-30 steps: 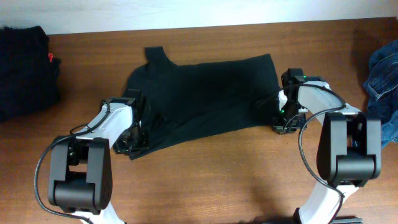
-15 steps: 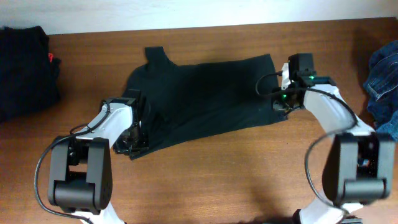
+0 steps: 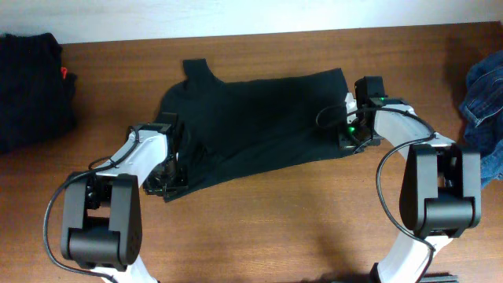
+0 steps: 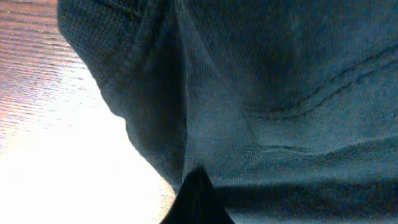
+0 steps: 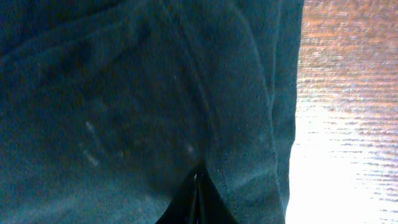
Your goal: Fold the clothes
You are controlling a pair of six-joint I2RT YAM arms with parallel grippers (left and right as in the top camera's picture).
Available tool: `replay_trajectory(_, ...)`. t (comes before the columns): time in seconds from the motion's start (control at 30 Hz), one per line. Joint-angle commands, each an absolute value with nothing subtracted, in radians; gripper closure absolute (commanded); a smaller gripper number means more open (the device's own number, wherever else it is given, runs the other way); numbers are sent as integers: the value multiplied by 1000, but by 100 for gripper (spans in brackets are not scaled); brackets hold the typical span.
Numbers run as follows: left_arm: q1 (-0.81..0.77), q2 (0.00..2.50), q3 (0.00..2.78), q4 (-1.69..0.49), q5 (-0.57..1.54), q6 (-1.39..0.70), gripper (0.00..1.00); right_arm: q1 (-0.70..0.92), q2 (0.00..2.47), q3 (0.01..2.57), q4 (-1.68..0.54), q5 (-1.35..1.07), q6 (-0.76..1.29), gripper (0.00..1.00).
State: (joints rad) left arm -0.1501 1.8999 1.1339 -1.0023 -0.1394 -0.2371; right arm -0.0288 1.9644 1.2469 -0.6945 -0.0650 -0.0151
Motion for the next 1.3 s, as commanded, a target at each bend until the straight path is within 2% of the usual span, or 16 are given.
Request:
replay_trajectory(0.0, -146, 1917, 1115, -979, -146, -254, 100, -20, 1992, 1186, -722, -67, -20, 96)
replay_trajectory(0.27, -146, 1917, 1115, -978, -134, -254, 100, -20, 1992, 1074, -738, 22, 17, 96)
replay_trajectory(0.6, -146, 1916, 1122, -982, -128, -254, 99, -20, 1975, 1091, -772, 19, 34, 96)
replay_trajectory(0.73, -146, 1907, 1190, -1011, -128, -254, 92, -20, 1945, 1196, -831, -33, 34, 95)
replay_trajectory(0.8, -146, 1902, 1258, -1049, -128, -254, 84, -20, 1935, 1273, -878, -57, 34, 86)
replay_trajectory(0.93, -146, 1901, 1442, -1149, -128, -253, 75, -20, 1934, 1448, -986, -78, 34, 55)
replay_trajectory(1.03, -146, 1901, 1582, -1190, -128, -253, 62, -20, 1934, 1552, -1033, -79, 34, 32)
replay_trajectory(1.1, -146, 1901, 1667, -1184, -128, -252, 39, -20, 1934, 1605, -1045, -78, 34, 24)
replay_trajectory(1.13, -146, 1901, 1706, -1162, -127, -239, 21, -20, 1934, 1630, -1044, -79, 34, 19)
replay_trajectory(1.17, -146, 1901, 1732, -1131, -124, -221, 13, -20, 1934, 1647, -1040, -78, 34, 14)
replay_trajectory(1.2, -146, 1901, 1752, -1089, -109, -186, 7, -20, 1934, 1661, -1031, -78, 34, 11)
replay_trajectory(1.27, -146, 1901, 1765, -970, -29, -85, 6, -20, 1934, 1672, -1000, -78, 34, 8)
